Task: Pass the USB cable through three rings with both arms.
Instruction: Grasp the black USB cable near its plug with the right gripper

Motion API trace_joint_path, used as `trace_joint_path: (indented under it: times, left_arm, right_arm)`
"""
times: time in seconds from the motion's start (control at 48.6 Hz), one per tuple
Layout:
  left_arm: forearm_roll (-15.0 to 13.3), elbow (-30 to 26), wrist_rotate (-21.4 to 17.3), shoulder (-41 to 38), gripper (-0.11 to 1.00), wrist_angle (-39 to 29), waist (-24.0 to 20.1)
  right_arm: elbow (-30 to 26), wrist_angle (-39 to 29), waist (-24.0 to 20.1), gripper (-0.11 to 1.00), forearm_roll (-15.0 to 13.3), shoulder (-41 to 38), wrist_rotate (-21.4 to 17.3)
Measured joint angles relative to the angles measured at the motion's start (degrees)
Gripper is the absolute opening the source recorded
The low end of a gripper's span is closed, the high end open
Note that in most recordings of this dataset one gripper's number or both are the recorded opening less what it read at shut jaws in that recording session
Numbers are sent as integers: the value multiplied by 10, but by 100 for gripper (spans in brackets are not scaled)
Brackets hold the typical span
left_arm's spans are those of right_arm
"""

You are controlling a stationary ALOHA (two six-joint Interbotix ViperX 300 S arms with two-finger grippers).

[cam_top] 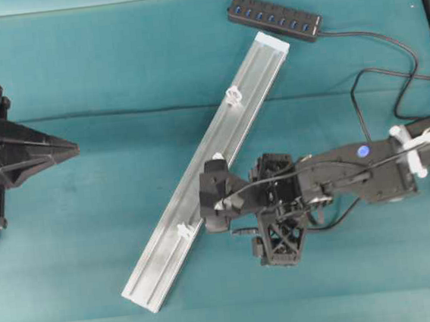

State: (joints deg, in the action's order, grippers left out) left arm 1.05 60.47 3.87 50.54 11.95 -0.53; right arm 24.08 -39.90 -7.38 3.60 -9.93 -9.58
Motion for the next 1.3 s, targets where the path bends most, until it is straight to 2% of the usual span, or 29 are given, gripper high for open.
trace_joint_path:
  times: [0.411,0.823,1.295]
  left_arm:
    - [0,0,0,-1,-1,0,1]
    - [-1,0,-1,2,-1,-1,0]
    - [-1,0,-1,0,-1,-6,-1]
  right_arm:
    - [3,11,-6,90,-1,-42,0]
    - [12,10,-6,89,-6,-47,0]
    - [11,-16,-11,80,-11,-47,4]
